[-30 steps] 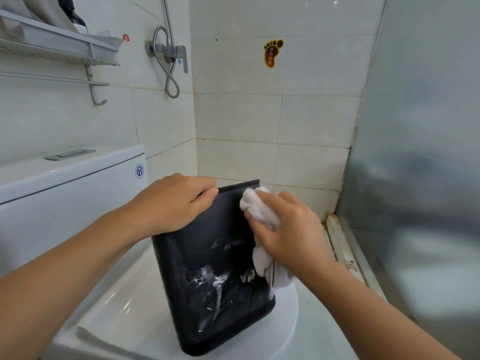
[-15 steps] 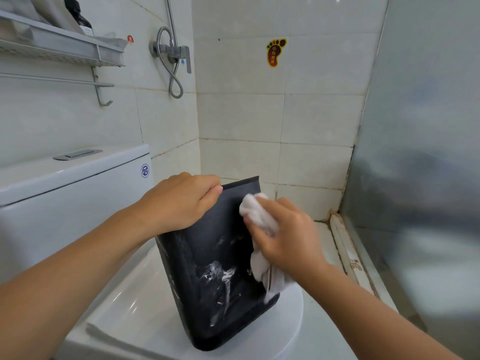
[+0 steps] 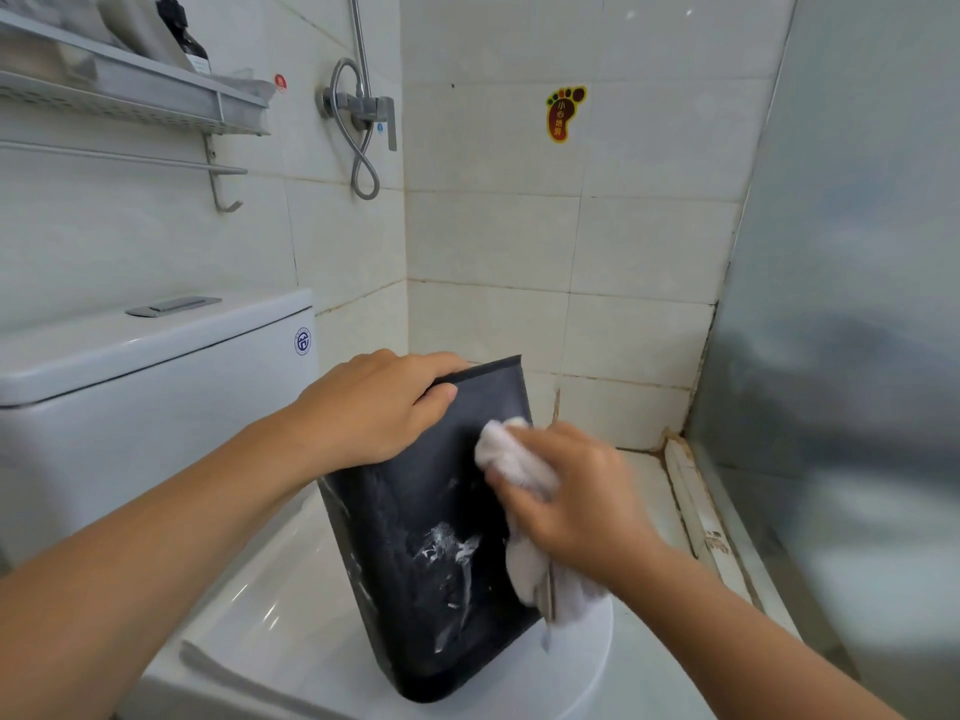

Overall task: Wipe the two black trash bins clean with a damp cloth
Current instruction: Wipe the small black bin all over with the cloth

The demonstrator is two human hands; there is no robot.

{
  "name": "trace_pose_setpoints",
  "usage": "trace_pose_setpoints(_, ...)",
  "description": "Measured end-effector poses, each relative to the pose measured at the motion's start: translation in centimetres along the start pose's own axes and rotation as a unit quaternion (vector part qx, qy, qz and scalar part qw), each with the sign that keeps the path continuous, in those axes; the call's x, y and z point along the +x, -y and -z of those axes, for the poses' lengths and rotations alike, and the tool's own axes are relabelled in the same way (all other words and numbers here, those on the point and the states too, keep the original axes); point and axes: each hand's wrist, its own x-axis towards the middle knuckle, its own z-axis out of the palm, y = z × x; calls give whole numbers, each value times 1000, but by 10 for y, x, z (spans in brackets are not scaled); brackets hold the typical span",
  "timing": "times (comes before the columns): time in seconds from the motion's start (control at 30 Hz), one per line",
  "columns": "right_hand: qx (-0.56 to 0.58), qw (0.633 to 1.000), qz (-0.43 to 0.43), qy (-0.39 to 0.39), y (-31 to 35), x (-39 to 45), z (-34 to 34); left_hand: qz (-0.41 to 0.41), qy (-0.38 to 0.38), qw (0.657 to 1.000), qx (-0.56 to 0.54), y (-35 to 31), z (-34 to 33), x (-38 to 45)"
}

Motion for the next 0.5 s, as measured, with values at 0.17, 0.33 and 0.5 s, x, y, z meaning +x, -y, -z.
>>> trace_pose_setpoints(0.17,4,1000,-14,18,-1,-1,-3,14,-5,1000,-8,6,0,0)
trace_pose_setpoints(0.33,-13,990,-116,-85,-5,21,1,-8,1,1000,6,-2,-3,2)
trace_pose_setpoints(0.5,12,1000,-23,-15,14,-4,-18,22,-15,1000,7,6,-2,4)
